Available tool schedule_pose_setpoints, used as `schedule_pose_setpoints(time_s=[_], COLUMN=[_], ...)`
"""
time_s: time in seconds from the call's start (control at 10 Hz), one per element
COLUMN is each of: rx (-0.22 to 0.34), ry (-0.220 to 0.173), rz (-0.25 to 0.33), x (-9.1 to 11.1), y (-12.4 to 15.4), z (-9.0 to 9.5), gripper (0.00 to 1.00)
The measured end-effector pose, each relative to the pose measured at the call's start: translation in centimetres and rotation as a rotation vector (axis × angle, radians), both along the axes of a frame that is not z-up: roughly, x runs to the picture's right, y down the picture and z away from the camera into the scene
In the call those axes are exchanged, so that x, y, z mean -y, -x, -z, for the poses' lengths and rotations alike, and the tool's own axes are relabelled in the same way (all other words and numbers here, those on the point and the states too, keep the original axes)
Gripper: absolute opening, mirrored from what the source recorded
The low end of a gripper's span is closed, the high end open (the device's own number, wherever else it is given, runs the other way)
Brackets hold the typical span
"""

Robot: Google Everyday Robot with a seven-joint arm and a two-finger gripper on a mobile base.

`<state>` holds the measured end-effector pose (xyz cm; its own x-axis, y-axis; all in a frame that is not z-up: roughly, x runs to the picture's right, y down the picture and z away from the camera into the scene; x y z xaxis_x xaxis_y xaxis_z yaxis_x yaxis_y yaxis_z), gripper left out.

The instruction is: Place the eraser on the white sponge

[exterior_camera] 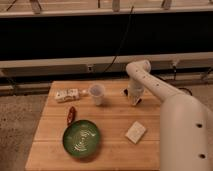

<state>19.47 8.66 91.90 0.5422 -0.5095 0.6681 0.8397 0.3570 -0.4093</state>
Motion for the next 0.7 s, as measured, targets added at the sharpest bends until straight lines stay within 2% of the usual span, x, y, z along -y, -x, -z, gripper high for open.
schedule_pose_setpoints(time_s=[0.1,0.3,0.5,0.7], rx=[0.042,0.123,0.193,0.281], ry=[0.022,0.054,0.065,0.049], rz=[0.013,0.05,0.094,0.168], x=[0.3,0.9,1.5,2.1], y=[-0.2,-0.4,-0.1,0.1], z=[-0.1,-0.3,-0.5,-0.4], gripper=[0.71,0.8,0.8,0.8])
